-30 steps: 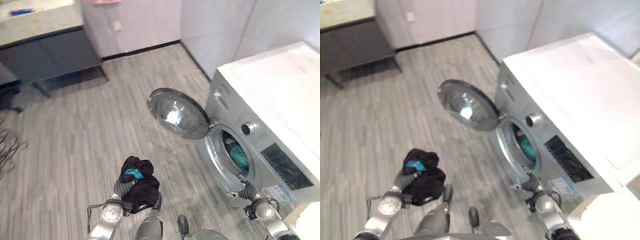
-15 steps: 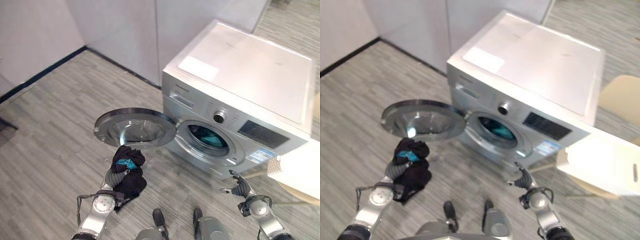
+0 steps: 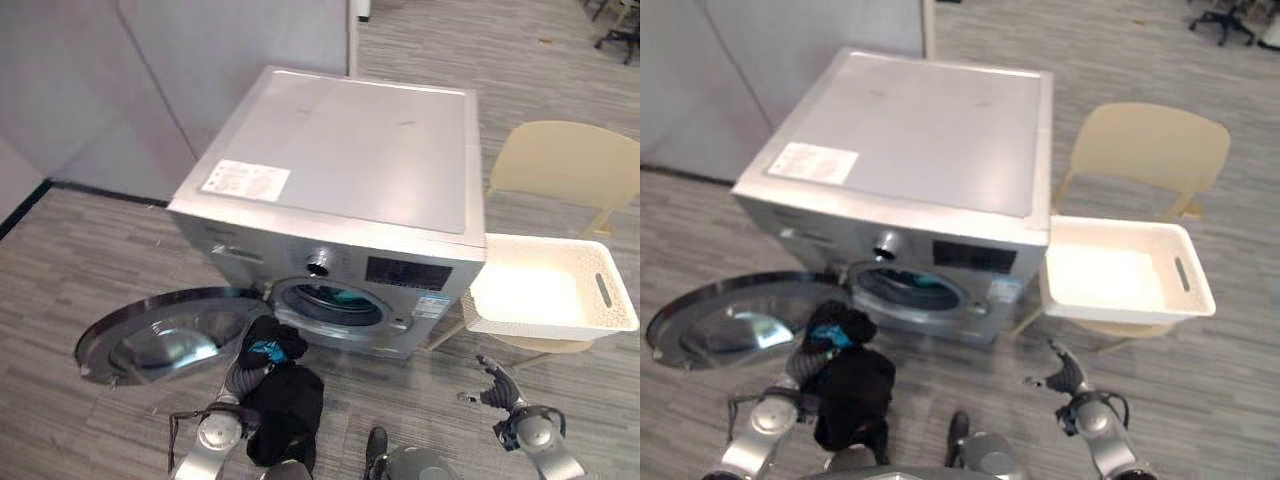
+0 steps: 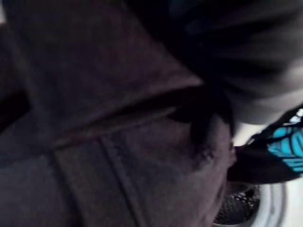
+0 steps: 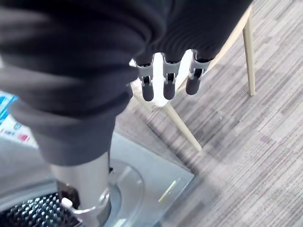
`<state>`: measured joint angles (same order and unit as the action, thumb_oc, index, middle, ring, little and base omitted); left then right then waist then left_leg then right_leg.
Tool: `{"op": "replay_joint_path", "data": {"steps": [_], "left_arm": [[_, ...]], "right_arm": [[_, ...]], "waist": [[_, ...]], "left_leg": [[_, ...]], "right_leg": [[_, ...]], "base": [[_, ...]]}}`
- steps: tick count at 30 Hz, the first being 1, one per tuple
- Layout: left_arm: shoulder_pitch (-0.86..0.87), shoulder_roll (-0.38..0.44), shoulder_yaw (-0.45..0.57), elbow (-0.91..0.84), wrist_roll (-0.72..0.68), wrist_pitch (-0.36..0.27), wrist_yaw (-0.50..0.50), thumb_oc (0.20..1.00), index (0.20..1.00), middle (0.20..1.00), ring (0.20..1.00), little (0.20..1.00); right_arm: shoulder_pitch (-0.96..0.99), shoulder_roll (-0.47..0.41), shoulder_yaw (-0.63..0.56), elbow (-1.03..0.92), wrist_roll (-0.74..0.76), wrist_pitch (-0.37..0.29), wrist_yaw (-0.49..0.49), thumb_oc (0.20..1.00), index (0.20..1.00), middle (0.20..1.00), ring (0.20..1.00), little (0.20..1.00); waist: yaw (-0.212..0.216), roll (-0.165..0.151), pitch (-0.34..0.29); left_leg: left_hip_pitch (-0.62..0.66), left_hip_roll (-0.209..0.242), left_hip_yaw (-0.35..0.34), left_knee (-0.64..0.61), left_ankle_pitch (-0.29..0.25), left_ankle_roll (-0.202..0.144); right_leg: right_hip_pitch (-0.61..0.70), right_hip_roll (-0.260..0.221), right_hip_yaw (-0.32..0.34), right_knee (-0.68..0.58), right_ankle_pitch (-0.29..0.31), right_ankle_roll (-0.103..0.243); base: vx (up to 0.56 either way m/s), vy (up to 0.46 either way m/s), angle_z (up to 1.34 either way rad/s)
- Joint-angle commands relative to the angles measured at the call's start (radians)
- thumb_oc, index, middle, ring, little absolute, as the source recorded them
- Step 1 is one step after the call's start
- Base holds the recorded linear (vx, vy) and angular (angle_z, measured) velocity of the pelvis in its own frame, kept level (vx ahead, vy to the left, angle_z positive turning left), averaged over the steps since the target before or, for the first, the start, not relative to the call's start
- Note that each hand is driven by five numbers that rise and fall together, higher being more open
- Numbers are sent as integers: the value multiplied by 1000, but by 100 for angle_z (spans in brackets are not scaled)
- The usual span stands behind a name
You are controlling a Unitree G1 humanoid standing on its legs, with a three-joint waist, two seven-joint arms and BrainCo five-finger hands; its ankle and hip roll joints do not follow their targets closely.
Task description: Grab the laundry basket,head to the washer,open it,put in the laundry and shut it.
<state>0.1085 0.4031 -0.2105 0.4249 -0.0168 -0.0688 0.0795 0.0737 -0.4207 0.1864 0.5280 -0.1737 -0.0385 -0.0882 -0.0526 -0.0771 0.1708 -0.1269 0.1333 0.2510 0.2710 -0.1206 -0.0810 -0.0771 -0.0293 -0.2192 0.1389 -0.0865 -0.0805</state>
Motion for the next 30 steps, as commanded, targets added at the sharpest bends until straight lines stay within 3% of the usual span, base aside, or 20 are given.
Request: {"op": "replay_joint_path", "data": {"steps": [1, 2, 3, 5, 9, 14, 15, 17, 18, 19, 20, 23, 26, 27, 30], "left_arm": [[-47, 14, 26, -33, 1, -55, 41, 200, 200, 200, 200, 200], [-48, 14, 26, -33, 1, -55, 41, 200, 200, 200, 200, 200], [-53, 4, 28, -30, -15, -54, 48, 200, 200, 200, 200, 200], [-49, -2, 27, -26, -19, -55, 44, 200, 200, 200, 200, 200], [-44, 4, 15, -14, -30, -52, 39, 200, 200, 200, 200, 200], [-99, 30, -1, -29, -50, -64, 55, 200, 200, 200, 200, 200], [-151, 31, -10, -31, -61, -70, 81, 200, 200, 200, 200, 200], [-168, 29, -13, -32, -70, -72, 91, 200, 200, 200, 200, 200], [-199, 15, -18, -34, -105, -76, 121, 200, 200, 200, 200, 200], [-202, 15, -17, -34, -105, -76, 121, 200, 200, 200, 200, 200], [-225, 2, -21, -26, -131, -77, 138, 200, 200, 200, 200, 200], [-277, -28, -18, -56, -168, -83, 186, 200, 200, 200, 200, 200], [-320, -39, -17, -58, -191, -90, 213, 200, 200, 200, 200, 200], [-383, -44, -17, -51, -215, -92, 235, 200, 200, 200, 200, 200], [-486, -38, -20, -44, -244, -105, 289, 200, 200, 200, 200, 200]], "right_arm": [[-32, -16, -6, 43, 28, -25, -31, 1000, 1000, 1000, 1000, 1000], [-33, -16, -6, 43, 28, -25, -31, 1000, 1000, 1000, 1000, 1000], [-40, -13, -4, 54, 30, -26, -34, 1000, 1000, 1000, 1000, 1000], [-39, -12, -7, 57, 33, -27, -34, 1000, 1000, 1000, 1000, 1000], [-54, 6, -8, 72, 41, -27, -37, 1000, 1000, 1000, 1000, 1000], [-93, 11, 4, 56, 59, -27, -58, 1000, 1000, 1000, 1000, 1000], [-123, 10, 12, 41, 70, -28, -76, 1000, 1000, 1000, 1000, 1000], [-135, 9, 15, 35, 79, -27, -82, 1000, 1000, 1000, 1000, 1000], [-146, 7, 15, -6, 99, -30, -105, 1000, 1000, 1000, 1000, 1000], [-147, 6, 14, -7, 99, -30, -106, 1000, 1000, 1000, 1000, 1000], [-154, 9, 16, -21, 113, -29, -116, 1000, 1000, 1000, 1000, 1000], [-172, 12, 1, -72, 143, -30, -154, 1000, 1000, 1000, 1000, 1000], [-182, 19, -10, -95, 170, -42, -172, 1000, 1000, 1000, 1000, 1000], [-193, 21, -17, -109, 188, -48, -186, 1000, 1000, 1000, 1000, 1000], [-204, 14, -24, -131, 198, -61, -205, 1000, 1000, 1000, 1000, 1000]], "waist": [[36, -14, 34], [35, -14, 33], [42, -6, 37], [41, -1, 34], [32, 6, 45], [36, -3, 97], [32, -6, 139], [29, -5, 142], [23, -5, 159], [23, -4, 157], [19, -5, 162], [10, 4, 170], [3, 11, 162], [-7, 18, 163], [-21, 31, 151]], "left_leg": [[-68, -66, -147, -77, 84, 17], [-69, -67, -147, -83, 90, 17], [-70, -69, -202, -119, 105, 14], [-47, -67, -200, -140, 104, 16], [-16, -79, -158, -132, 81, 54], [-122, -76, -122, -51, 55, 78], [-205, -78, -119, 27, 36, 89], [-254, -76, -117, 76, 18, 94], [-340, -69, -129, 192, -42, 100], [-356, -66, -122, 186, -13, 107], [-406, -59, -130, 274, -62, 105], [-640, -36, -154, 524, -131, 124], [-775, -29, -164, 640, -159, 126], [-885, -17, -182, 744, -186, 135], [-1030, -1, -207, 877, -230, 144]], "right_leg": [[61, -5, 59, -64, -22, 137], [59, -5, 58, -66, -19, 137], [64, 3, 94, -51, -31, 141], [65, 2, 99, -40, -37, 142], [4, -14, 147, 68, -39, 157], [-128, -30, 168, 156, -39, 162], [-219, -37, 165, 228, -51, 148], [-273, -41, 164, 280, -68, 141], [-361, -42, 163, 389, -135, 121], [-377, -42, 156, 381, -108, 115], [-419, -43, 158, 453, -158, 107], [-651, -44, 145, 671, -236, 63], [-776, -47, 146, 774, -271, 50], [-885, -52, 153, 874, -302, 35], [-1032, -63, 167, 1014, -344, 19]], "base": [[149, 98, -98], [140, 122, -88], [135, 142, -94], [142, 170, -74], [23, 199, -45], [-245, 52, -38], [-308, -2, 0], [-223, -16, 11], [-146, -27, 19], [-135, -53, 15], [-146, -41, 11], [-198, -77, 0], [-136, -54, 10], [-97, -5, 6], [-62, -10, 9]]}}
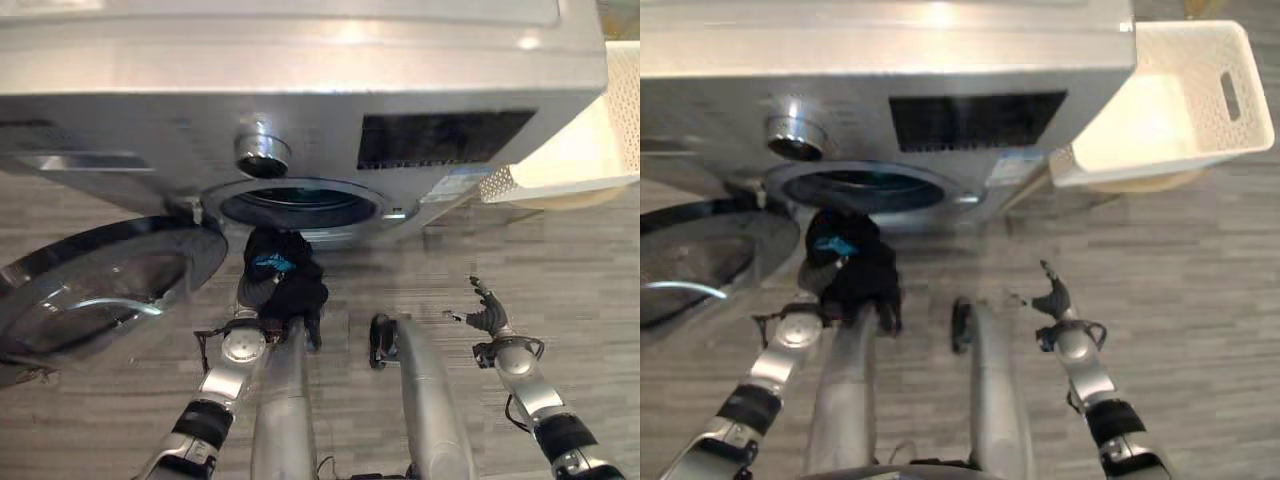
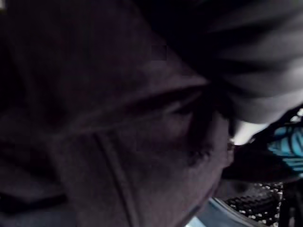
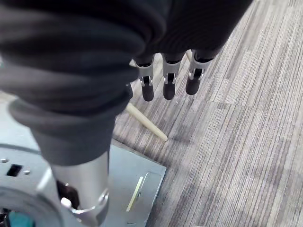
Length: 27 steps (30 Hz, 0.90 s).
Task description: Grab the laundry basket,head to the washer,open it,put in the laundry and shut it.
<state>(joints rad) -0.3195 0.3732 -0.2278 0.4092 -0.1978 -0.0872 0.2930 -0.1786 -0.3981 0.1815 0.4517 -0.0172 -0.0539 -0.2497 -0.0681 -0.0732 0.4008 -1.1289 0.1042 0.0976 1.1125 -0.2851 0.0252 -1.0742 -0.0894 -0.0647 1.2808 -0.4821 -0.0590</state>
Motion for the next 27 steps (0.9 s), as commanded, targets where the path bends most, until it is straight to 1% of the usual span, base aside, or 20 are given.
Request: {"op": "replay_joint_path", "data": {"steps": [1, 2, 3, 4, 5, 7, 8, 9, 12, 14, 15, 16, 17, 18, 19, 21, 22, 25, 26, 27], "left_arm": [[-103, 2, -6, -20, -68, -86, 89, 200, 200, 200, 200, 200], [-164, 22, -12, -5, -66, -87, 112, 200, 200, 200, 200, 200], [-169, 22, -13, -2, -67, -88, 112, 200, 200, 200, 200, 200], [-300, 62, -17, 46, -60, -85, 159, 200, 200, 200, 200, 200], [-306, 62, -19, 51, -61, -87, 159, 200, 200, 200, 200, 200], [-464, 115, -35, 116, -62, -88, 217, 200, 200, 200, 200, 200], [-571, 155, -47, 163, -50, -87, 256, 200, 200, 200, 200, 200], [-575, 155, -49, 166, -50, -88, 256, 200, 200, 200, 200, 200], [-745, 236, -101, 234, -7, -79, 339, 200, 200, 200, 200, 200], [-880, 308, -176, 306, 39, -68, 387, 200, 200, 200, 200, 200], [-889, 308, -182, 314, 38, -70, 387, 200, 200, 200, 200, 200], [-994, 398, -275, 359, 108, -59, 406, 200, 200, 200, 200, 200], [-1035, 434, -311, 371, 137, -52, 413, 200, 200, 200, 200, 200], [-1106, 492, -400, 381, 224, -31, 428, 200, 200, 200, 200, 200], [-1137, 524, -449, 391, 279, -17, 445, 200, 200, 200, 200, 200], [-1186, 562, -535, 415, 379, 15, 473, 200, 200, 200, 200, 200], [-1190, 561, -539, 417, 380, 15, 474, 200, 200, 200, 200, 200], [-1226, 577, -642, 483, 515, 77, 488, 200, 200, 200, 200, 200], [-1225, 566, -659, 504, 531, 95, 465, 1000, 1000, 1000, 1000, 1000], [-1240, 540, -675, 534, 535, 93, 437, 1000, 1000, 1000, 1000, 1000]], "right_arm": [[46, -12, -17, -58, 44, -50, -44, 1000, 1000, 1000, 1000, 1000], [43, -18, -12, -67, 45, -58, -45, 1000, 1000, 1000, 1000, 1000], [41, -17, -13, -67, 45, -58, -45, 1000, 1000, 1000, 1000, 1000], [49, -24, 1, -82, 54, -76, -35, 1000, 1000, 1000, 1000, 1000], [47, -24, -1, -82, 54, -76, -35, 1000, 1000, 1000, 1000, 1000], [58, -31, 19, -97, 62, -101, -24, 1000, 1000, 1000, 1000, 1000], [70, -36, 32, -113, 62, -119, -18, 1000, 1000, 1000, 1000, 1000], [69, -35, 31, -113, 62, -120, -18, 1000, 1000, 1000, 1000, 1000], [63, -46, 58, -125, 69, -150, -6, 1000, 1000, 1000, 1000, 1000], [53, -63, 79, -128, 89, -170, -1, 1000, 1000, 1000, 1000, 1000], [50, -60, 77, -127, 89, -170, 0, 1000, 1000, 1000, 1000, 1000], [54, -93, 84, -153, 104, -194, 19, 1000, 1000, 1000, 1000, 1000], [61, -107, 82, -168, 111, -201, 27, 1000, 1000, 1000, 1000, 1000], [81, -140, 80, -191, 121, -220, 39, 1000, 1000, 1000, 1000, 1000], [93, -149, 77, -198, 128, -228, 43, 1000, 1000, 1000, 1000, 1000], [110, -162, 86, -199, 133, -248, 45, 1000, 1000, 1000, 1000, 1000], [109, -160, 86, -198, 134, -248, 45, 1000, 1000, 1000, 1000, 1000], [122, -178, 99, -202, 151, -279, 38, 1000, 1000, 1000, 1000, 1000], [127, -177, 103, -202, 150, -284, 30, 1000, 1000, 1000, 1000, 1000], [125, -183, 106, -195, 153, -286, 24, 1000, 1000, 1000, 1000, 1000]], "waist": [[-12, 28, -78], [-21, 29, -77], [-20, 29, -80], [-41, 29, -80], [-40, 29, -81], [-63, 29, -84], [-78, 32, -91], [-78, 32, -92], [-98, 37, -98], [-116, 44, -104], [-115, 42, -103], [-128, 48, -106], [-132, 52, -106], [-138, 61, -107], [-140, 64, -108], [-141, 71, -112], [-140, 69, -113], [-138, 75, -118], [-137, 74, -117], [-136, 72, -114]], "left_leg": [[-53, 32, -57, 64, -76, 43], [-86, 33, -60, 99, -86, 44], [-94, 33, -60, 105, -89, 44], [-136, 39, -62, 144, -101, 47], [-144, 39, -63, 148, -103, 47], [-191, 45, -65, 185, -112, 48], [-232, 42, -70, 211, -116, 49], [-236, 42, -71, 213, -116, 49], [-291, 44, -81, 242, -116, 48], [-322, 50, -81, 257, -115, 46], [-325, 50, -82, 258, -116, 46], [-353, 59, -85, 274, -116, 44], [-366, 63, -84, 283, -118, 44], [-380, 66, -84, 290, -122, 44], [-391, 66, -85, 293, -123, 45], [-406, 69, -87, 294, -124, 45], [-408, 69, -87, 296, -125, 45], [-436, 64, -95, 319, -127, 49], [-439, 63, -97, 327, -128, 49], [-440, 59, -97, 335, -130, 49]], "right_leg": [[-62, -3, 19, -95, 42, -8], [-99, 0, 25, -56, 33, -13], [-107, -1, 26, -49, 30, -13], [-153, 5, 36, -7, 21, -17], [-160, 4, 36, -2, 19, -17], [-204, 7, 37, 33, 13, -20], [-239, 14, 37, 51, 18, -14], [-243, 13, 37, 53, 17, -14], [-294, 21, 39, 72, 29, -5], [-317, 25, 39, 77, 36, 0], [-320, 25, 39, 79, 36, 0], [-343, 30, 39, 82, 42, 4], [-353, 32, 39, 85, 44, 5], [-363, 34, 40, 83, 48, 10], [-369, 35, 40, 83, 51, 14], [-381, 37, 41, 76, 55, 18], [-383, 37, 40, 77, 55, 18], [-405, 41, 37, 93, 58, 18], [-409, 40, 36, 100, 58, 17], [-409, 40, 38, 105, 58, 16]], "base": [[-53, -14, 1], [0, 0, 0], [-10, -8, -4], [3, -7, -12], [-7, -13, -11], [-4, -18, -2], [-1, -28, -14], [-7, -21, -25], [4, -9, -3], [2, 9, -1], [9, 23, -6], [25, 24, -8], [25, 36, -14], [19, 23, -15], [12, 24, -12], [6, 12, -2], [0, 0, 0], [10, -1, -1], [0, 0, 0], [0, 0, 0]]}}
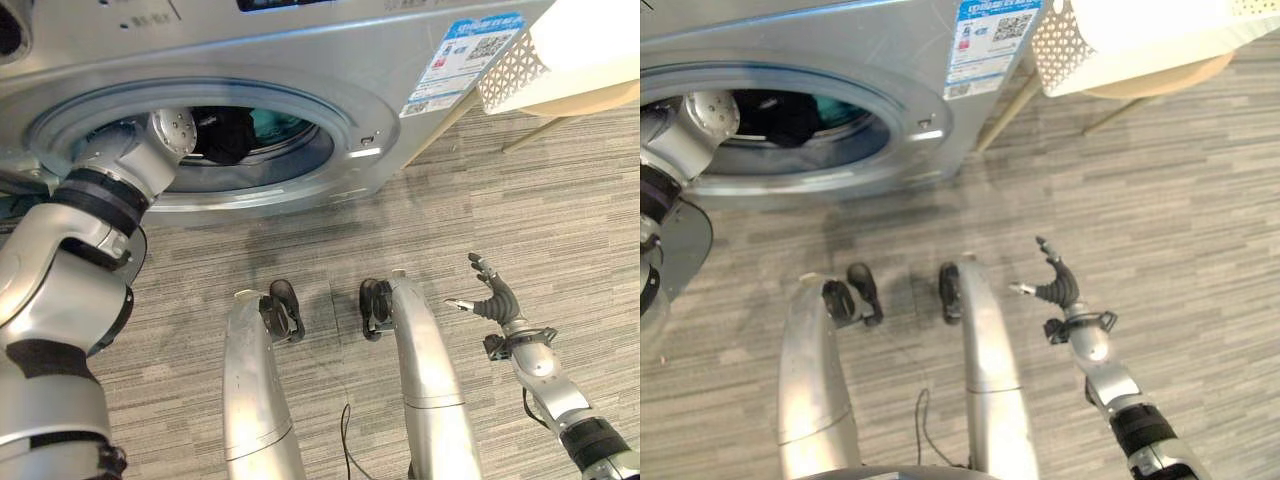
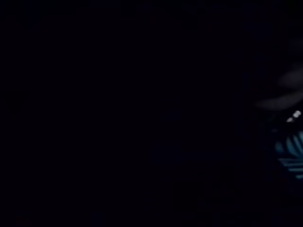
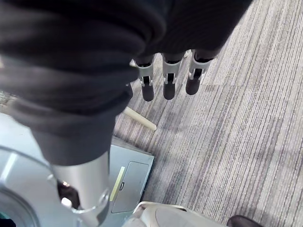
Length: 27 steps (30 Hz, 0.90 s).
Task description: Grab the laundry basket,head to the washer,open it,put in the laundry and shut it.
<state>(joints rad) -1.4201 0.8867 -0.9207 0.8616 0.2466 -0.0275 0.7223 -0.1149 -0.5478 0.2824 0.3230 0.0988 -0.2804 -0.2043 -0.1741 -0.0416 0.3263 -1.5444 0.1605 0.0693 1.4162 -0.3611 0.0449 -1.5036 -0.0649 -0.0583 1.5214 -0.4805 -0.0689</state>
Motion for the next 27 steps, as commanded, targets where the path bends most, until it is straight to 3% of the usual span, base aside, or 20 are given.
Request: {"op": "replay_joint_path", "data": {"steps": [1, 3, 4, 7, 10, 17, 18, 21, 22, 25, 26, 27], "left_arm": [[-163, -8, -16, 139, 113, 31, -90, 1000, 1000, 1000, 1000, 1000], [-168, -10, -19, 142, 113, 30, -91, 1000, 1000, 1000, 1000, 1000], [-126, -41, 5, 183, 88, 4, -257, 1000, 1000, 1000, 1000, 1000], [-64, -68, 67, 173, 43, -10, -380, 1000, 1000, 1000, 1000, 1000], [-14, -87, 125, 138, -9, -32, -408, 1000, 1000, 1000, 1000, 1000], [213, -92, 283, -80, -99, -62, -367, 1000, 1000, 1000, 1000, 1000], [390, -107, 384, -208, -135, -77, -374, 1000, 1000, 1000, 1000, 1000], [572, -144, 487, -307, -152, -79, -381, 1000, 1000, 1000, 1000, 1000], [758, -199, 569, -354, -174, -89, -402, 1000, 1000, 1000, 1000, 1000], [1011, -268, 667, -405, -276, -119, -468, 1000, 1000, 1000, 1000, 1000], [1017, -267, 670, -409, -277, -119, -470, 1000, 1000, 1000, 1000, 1000], [1160, -315, 710, -418, -338, -129, -514, 1000, 1000, 1000, 1000, 1000]], "right_arm": [[53, -43, 2, -55, 37, -46, -24, 1000, 1000, 1000, 1000, 1000], [53, -41, 0, -56, 37, -46, -24, 1000, 1000, 1000, 1000, 1000], [45, -36, -9, -49, 16, -15, -10, 1000, 1000, 1000, 1000, 1000], [41, -24, -19, -52, -7, 17, 18, 1000, 1000, 1000, 1000, 1000], [38, -13, -16, -45, -17, 28, 35, 1000, 1000, 1000, 1000, 1000], [28, 15, -9, -16, -38, 49, 26, 1000, 1000, 1000, 1000, 1000], [42, 35, -25, -17, -60, 68, 23, 1000, 1000, 1000, 1000, 1000], [51, 47, -38, -4, -84, 91, 12, 1000, 1000, 1000, 1000, 1000], [52, 60, -56, 26, -104, 110, 8, 1000, 1000, 1000, 1000, 1000], [65, 68, -94, 61, -126, 138, 10, 1000, 1000, 1000, 1000, 1000], [66, 67, -91, 61, -127, 138, 10, 1000, 1000, 1000, 1000, 1000], [80, 66, -112, 81, -145, 153, 21, 1000, 1000, 1000, 1000, 1000]], "waist": [[-31, 39, -34], [-30, 38, -33], [-21, 37, -41], [-13, 33, -55], [-6, 28, -67], [21, 14, -82], [46, 5, -89], [60, 2, -92], [76, -4, -93], [97, -3, -95], [94, -3, -93], [105, -1, -102]], "left_leg": [[-24, -1, -71, 37, -54, 29], [-24, -1, -71, 37, -54, 29], [-24, -9, -74, 47, -55, 31], [-11, -15, -74, 39, -58, 32], [10, -24, -74, 13, -52, 28], [95, -37, -78, -104, -18, 12], [154, -35, -78, -172, -3, 4], [225, -37, -80, -248, 17, -5], [321, -39, -74, -342, 41, -14], [464, -56, -61, -478, 83, -26], [472, -56, -60, -485, 86, -26], [580, -63, -53, -586, 113, -28]], "right_leg": [[21, 11, 31, -128, 56, 26], [21, 11, 30, -127, 55, 26], [20, 7, 28, -114, 50, 23], [28, 3, 25, -115, 42, 21], [47, -1, 21, -130, 39, 19], [137, -26, -3, -225, 51, 23], [193, -34, -13, -285, 56, 26], [263, -38, -26, -352, 67, 30], [341, -42, -33, -439, 88, 39], [471, -45, -49, -565, 124, 52], [479, -45, -50, -571, 127, 52], [572, -42, -63, -652, 154, 63]], "base": [[0, 0, 0], [-3, -3, 2], [0, 0, 0], [-1, -15, 4], [-24, -30, 11], [-48, -32, 18], [-66, -23, 20], [-52, -15, 15], [-39, 13, 21], [-8, 26, 6], [41, 55, 13], [53, 51, 18]]}}
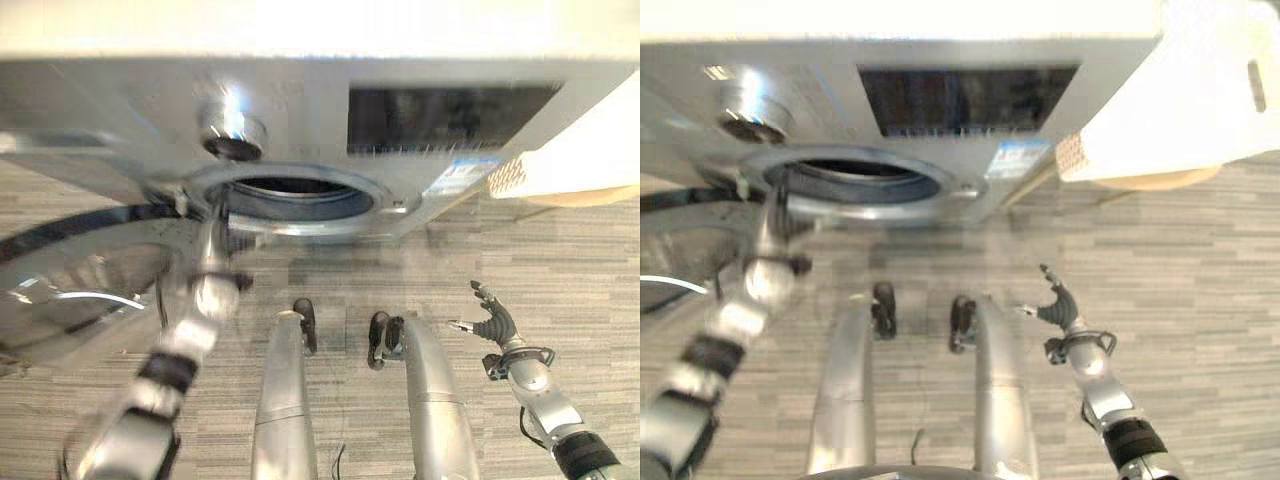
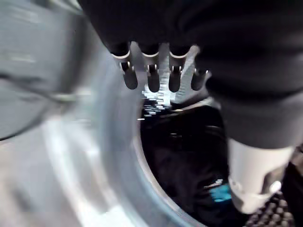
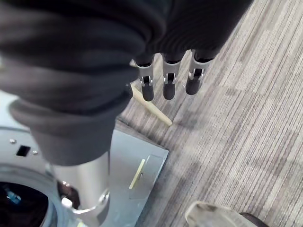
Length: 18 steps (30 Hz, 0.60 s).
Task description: Grab the laundry basket,head to the washer,open it,put in the laundry and shut it.
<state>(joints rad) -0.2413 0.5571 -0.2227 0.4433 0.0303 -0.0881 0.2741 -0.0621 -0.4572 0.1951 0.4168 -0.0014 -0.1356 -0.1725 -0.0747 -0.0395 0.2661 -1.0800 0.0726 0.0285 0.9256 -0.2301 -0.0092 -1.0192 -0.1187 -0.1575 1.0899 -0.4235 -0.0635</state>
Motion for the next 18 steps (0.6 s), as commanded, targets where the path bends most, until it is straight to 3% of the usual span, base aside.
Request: {"op": "replay_joint_path", "data": {"steps": [1, 2, 5, 6, 7, 9, 13, 18], "left_arm": [[37, -11, 32, 23, -143, -69, -76, 1000, 1000, 1000, 1000, 1000], [37, -11, 32, 23, -143, -69, -76, 1000, 1000, 1000, 1000, 1000], [196, -91, 74, 117, -180, -61, -133, 1000, 1000, 1000, 1000, 1000], [217, -109, 80, 148, -182, -61, -138, 1000, 1000, 1000, 1000, 1000], [217, -109, 80, 148, -182, -61, -138, 1000, 1000, 1000, 1000, 1000], [274, -159, 101, 218, -173, -58, -149, 1000, 1000, 1000, 1000, 1000], [328, -195, 112, 271, -150, -53, -158, 1000, 1000, 1000, 1000, 1000], [346, -217, 108, 302, -131, -45, -160, 1000, 1000, 1000, 1000, 1000]], "right_arm": [[35, -22, -30, 3, -42, 9, -6, 1000, 1000, 1000, 1000, 1000], [35, -22, -29, 3, -42, 9, -6, 1000, 1000, 1000, 1000, 1000], [55, 2, -38, 122, -52, 16, 18, 1000, 1000, 1000, 1000, 1000], [55, 10, -41, 155, -55, 17, 21, 1000, 1000, 1000, 1000, 1000], [55, 10, -41, 155, -55, 17, 21, 1000, 1000, 1000, 1000, 1000], [68, 32, -45, 249, -68, 19, 30, 1000, 1000, 1000, 1000, 1000], [88, 61, -51, 330, -81, 17, 32, 1000, 1000, 1000, 1000, 1000], [106, 86, -47, 337, -80, 23, 32, 1000, 1000, 1000, 1000, 1000]], "waist": [[8, -4, -41], [7, -4, -40], [20, -8, -52], [21, -8, -47], [21, -8, -46], [25, -11, -73], [24, -4, -132], [18, 2, -171]], "left_leg": [[192, 17, -11, -165, 2, 24], [194, 17, -11, -166, 3, 24], [474, -8, -2, -429, 83, 11], [540, -12, 8, -510, 135, 15], [541, -12, 8, -510, 135, 15], [718, -24, 23, -677, 181, 3], [900, -33, 41, -854, 221, -3], [1017, -50, 66, -957, 231, -5]], "right_leg": [[163, 15, 31, -282, 119, 66], [165, 15, 31, -283, 119, 66], [444, 19, 16, -537, 209, 99], [511, 19, 6, -620, 258, 102], [512, 19, 6, -620, 259, 102], [684, 24, 0, -782, 318, 134], [848, 34, 12, -944, 370, 161], [948, 31, 37, -1052, 402, 178]], "base": [[58, 51, 12], [66, 31, 13], [189, 54, 7], [69, 36, 1], [145, 59, 5], [260, 61, 0], [221, 46, -11], [131, 81, -9]]}}
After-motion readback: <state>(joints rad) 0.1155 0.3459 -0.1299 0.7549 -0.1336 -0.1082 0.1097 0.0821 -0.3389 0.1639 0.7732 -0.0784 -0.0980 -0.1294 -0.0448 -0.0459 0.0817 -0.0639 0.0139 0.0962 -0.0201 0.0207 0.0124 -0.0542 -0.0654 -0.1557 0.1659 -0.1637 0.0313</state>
